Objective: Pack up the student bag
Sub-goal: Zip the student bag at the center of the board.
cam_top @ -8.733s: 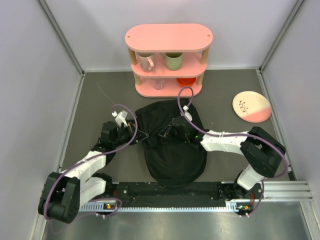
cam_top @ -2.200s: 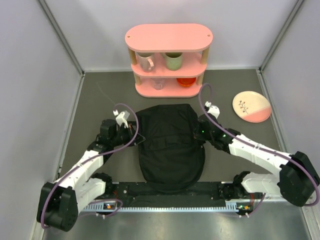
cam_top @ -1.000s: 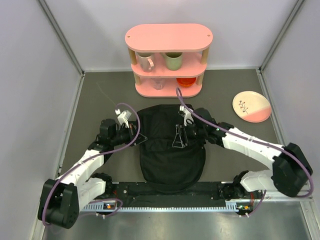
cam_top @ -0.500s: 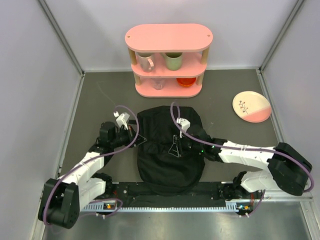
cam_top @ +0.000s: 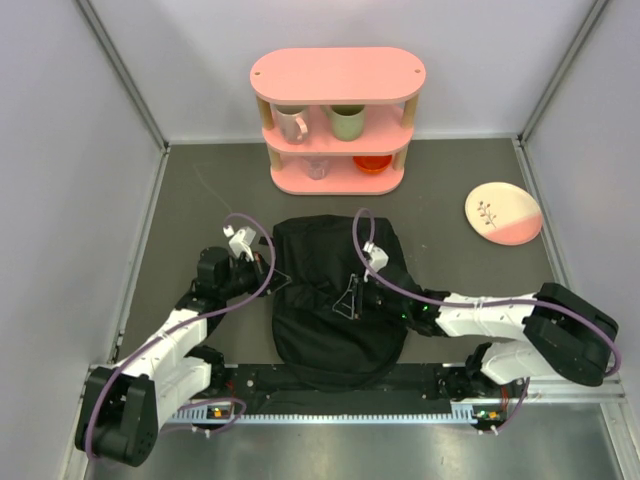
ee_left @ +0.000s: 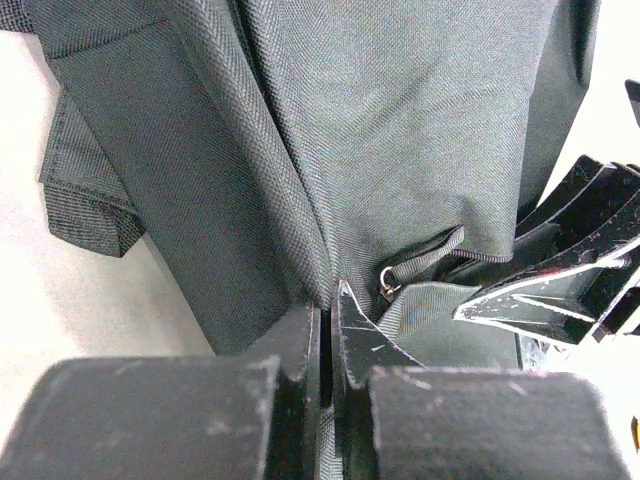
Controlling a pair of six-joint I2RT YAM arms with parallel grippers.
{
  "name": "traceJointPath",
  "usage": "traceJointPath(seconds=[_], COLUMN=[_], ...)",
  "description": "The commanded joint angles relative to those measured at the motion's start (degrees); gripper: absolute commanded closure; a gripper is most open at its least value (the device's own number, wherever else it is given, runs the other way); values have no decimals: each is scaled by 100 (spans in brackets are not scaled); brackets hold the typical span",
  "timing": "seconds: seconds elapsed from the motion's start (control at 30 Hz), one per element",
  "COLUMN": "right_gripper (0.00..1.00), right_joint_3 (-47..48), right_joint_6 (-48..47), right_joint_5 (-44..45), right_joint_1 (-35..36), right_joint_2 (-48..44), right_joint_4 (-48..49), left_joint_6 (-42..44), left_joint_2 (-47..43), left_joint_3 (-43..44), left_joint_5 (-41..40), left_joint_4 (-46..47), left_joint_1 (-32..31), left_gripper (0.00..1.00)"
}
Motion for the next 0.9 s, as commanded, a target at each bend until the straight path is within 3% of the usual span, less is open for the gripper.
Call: traceJointPath(seconds=[0.0,0.07,0.17,0.33,0.5,0.7,0.87], right_gripper=[69,59,55,52,52,52,52], right_joint_3=[-463,-331,-50,653,1286,1568,2305], right_joint_6=[143,117,292,275,581,890,767], right_joint_5=[510,334,307,737,958,1405,1451], right_joint_1=[88,88,88,79,9,0,-105], right_joint_2=[8,-483,-1301,-1813,-1243,-330,287], right_joint_4=[-1902,-1903,-2114,-2376,-2378,-1648,-2429], left_joint_6=[-29,-20,-2,-20,-46,-29,-3], left_joint_2=[-116,-124,-186,-230,-318,-406,-458], left_joint_3=[-43,-25,-25,-42,-51,-69,-78], left_joint_5=[-4,93,111,146,199,234,260], left_joint_4=[350,368,351,368,386,342,298], left_joint_1=[-26,-26,-26,-26,-26,-26,-26], left_gripper=[100,100,100,100,100,100,100])
